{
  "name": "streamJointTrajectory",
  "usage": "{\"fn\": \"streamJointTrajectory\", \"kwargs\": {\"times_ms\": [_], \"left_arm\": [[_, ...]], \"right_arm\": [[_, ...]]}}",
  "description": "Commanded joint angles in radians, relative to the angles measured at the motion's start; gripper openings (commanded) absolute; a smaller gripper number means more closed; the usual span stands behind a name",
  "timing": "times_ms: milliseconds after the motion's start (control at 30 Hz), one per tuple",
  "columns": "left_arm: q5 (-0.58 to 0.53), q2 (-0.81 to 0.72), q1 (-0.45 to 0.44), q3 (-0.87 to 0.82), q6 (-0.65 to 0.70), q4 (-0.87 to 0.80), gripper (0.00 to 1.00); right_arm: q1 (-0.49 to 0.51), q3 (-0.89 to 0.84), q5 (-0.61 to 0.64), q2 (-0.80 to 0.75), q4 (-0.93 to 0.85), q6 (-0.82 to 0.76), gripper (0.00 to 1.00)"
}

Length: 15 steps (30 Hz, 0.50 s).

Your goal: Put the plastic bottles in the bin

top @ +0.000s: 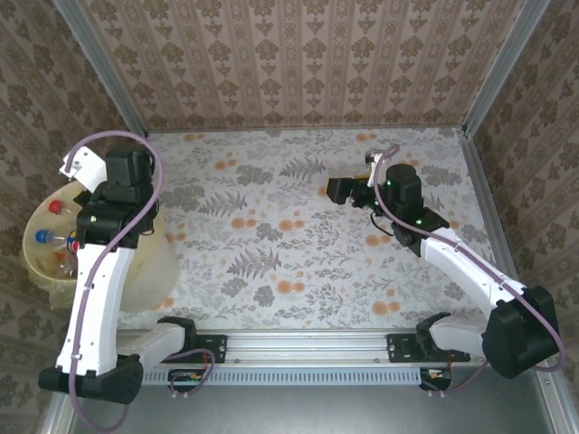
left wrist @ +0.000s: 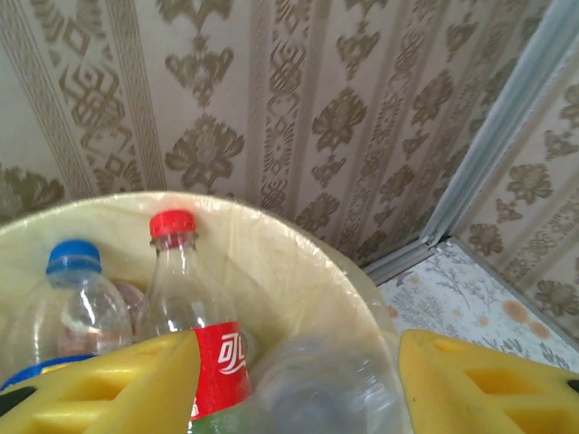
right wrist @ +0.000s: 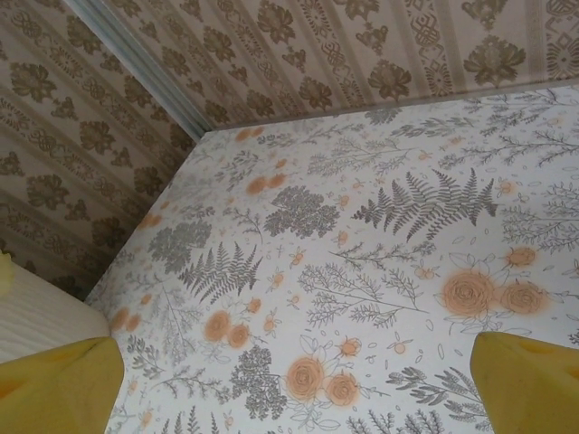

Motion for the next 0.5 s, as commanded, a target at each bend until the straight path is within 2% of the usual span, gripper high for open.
{"fn": "streamJointTrajectory", "kwargs": {"times_ms": [0, 100, 367, 467], "left_arm": [[0.018, -0.011, 0.023, -0.026, -0.117, 0.003, 0.64], [0.037, -0.036, 0.028, -0.038, -0.074, 0.031, 0.67], [0.088, -0.042, 0.037, -0.014, -0.004, 0.018, 0.66], [0.091, -0.046, 0.056, -0.006, -0.001, -0.014, 0.70]], "right_arm": [[0.005, 0.027, -0.028, -0.030, -0.061, -0.039, 1.00], [0.005, 0.002, -0.014, -0.040, -0.052, -0.035, 1.00], [0.008, -0.044, 0.001, -0.024, 0.006, 0.005, 1.00], [0.008, -0.060, 0.008, -0.020, 0.034, 0.018, 1.00]]}}
